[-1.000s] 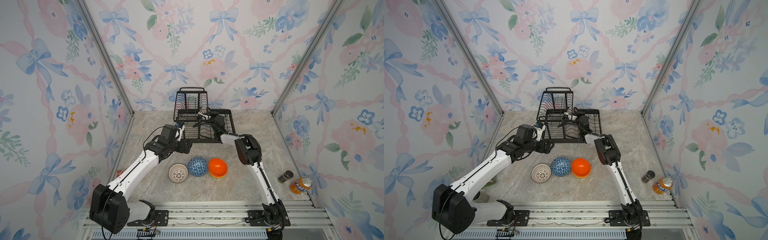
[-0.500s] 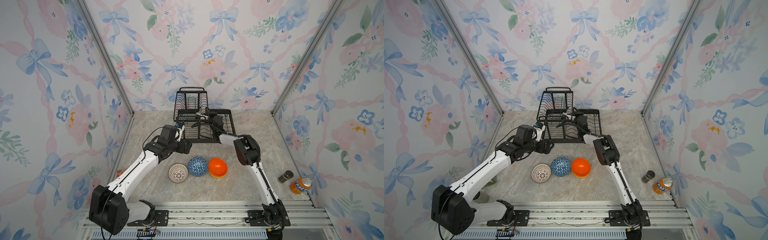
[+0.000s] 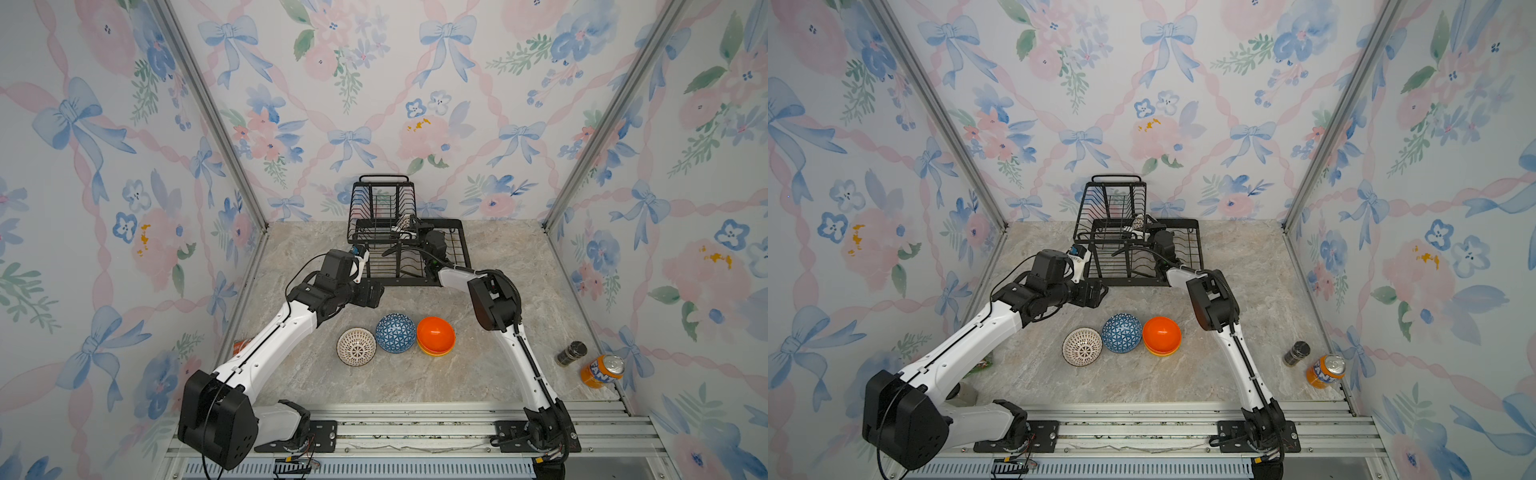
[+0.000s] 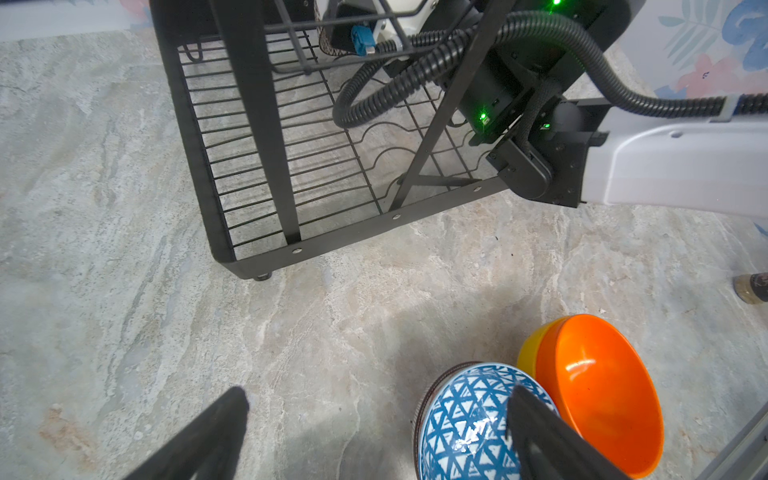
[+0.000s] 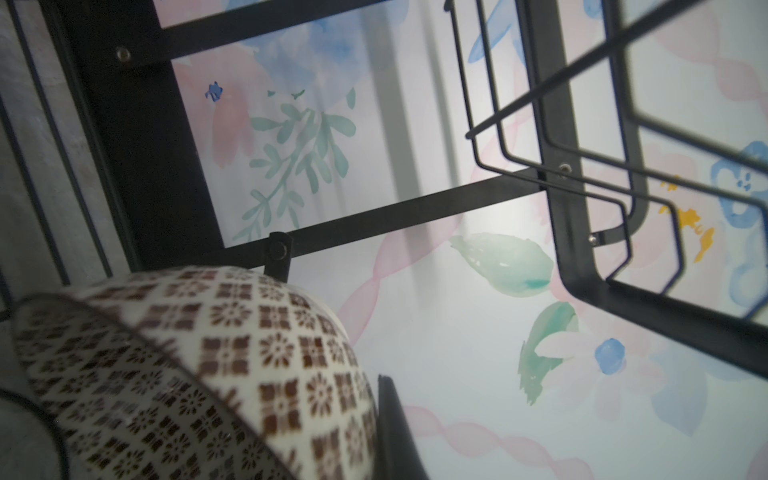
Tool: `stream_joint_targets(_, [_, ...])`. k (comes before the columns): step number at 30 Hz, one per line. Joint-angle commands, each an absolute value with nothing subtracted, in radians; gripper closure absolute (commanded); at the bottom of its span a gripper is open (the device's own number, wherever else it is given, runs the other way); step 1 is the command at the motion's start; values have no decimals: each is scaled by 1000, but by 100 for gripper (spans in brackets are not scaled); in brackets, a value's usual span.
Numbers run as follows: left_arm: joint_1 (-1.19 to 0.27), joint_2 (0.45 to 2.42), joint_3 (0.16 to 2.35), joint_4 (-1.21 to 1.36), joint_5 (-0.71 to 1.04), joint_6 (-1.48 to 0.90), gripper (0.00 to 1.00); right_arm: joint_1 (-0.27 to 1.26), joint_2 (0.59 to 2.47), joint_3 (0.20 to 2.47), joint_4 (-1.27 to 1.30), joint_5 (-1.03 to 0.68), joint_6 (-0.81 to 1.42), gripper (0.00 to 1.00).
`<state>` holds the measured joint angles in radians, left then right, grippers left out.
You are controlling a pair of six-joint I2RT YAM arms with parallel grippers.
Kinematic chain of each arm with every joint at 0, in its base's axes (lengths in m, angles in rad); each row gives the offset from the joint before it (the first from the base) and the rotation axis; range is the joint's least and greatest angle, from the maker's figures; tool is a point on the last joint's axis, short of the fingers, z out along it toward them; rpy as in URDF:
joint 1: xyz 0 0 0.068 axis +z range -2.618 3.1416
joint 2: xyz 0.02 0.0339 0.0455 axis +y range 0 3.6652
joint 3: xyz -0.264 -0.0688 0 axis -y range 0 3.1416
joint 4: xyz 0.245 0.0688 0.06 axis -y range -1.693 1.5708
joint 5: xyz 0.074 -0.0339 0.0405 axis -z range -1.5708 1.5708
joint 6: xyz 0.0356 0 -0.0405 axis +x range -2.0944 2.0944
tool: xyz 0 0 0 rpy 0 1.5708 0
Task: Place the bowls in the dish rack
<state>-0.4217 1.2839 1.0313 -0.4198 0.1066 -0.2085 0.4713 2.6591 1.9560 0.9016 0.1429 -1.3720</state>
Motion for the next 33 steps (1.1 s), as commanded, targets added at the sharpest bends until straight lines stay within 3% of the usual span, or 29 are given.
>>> stream_joint_targets(1, [-419,1279,1027,-411,123,-189,2,490,2643,1918,743,121,-1381,93])
stream_joint_targets(22, [-419,1266,1014,-410,122,-192,2,494,2648,1945,758,183,-1364,80])
stream_joint_targets(26, [-419,1270,1014,-409,116,-193,2,491,2628,1939,777,193,-1354,71])
stream_joint_targets(33, [-419,1272,1013,-407,120,-196,2,485,2595,1932,783,195,-1344,46])
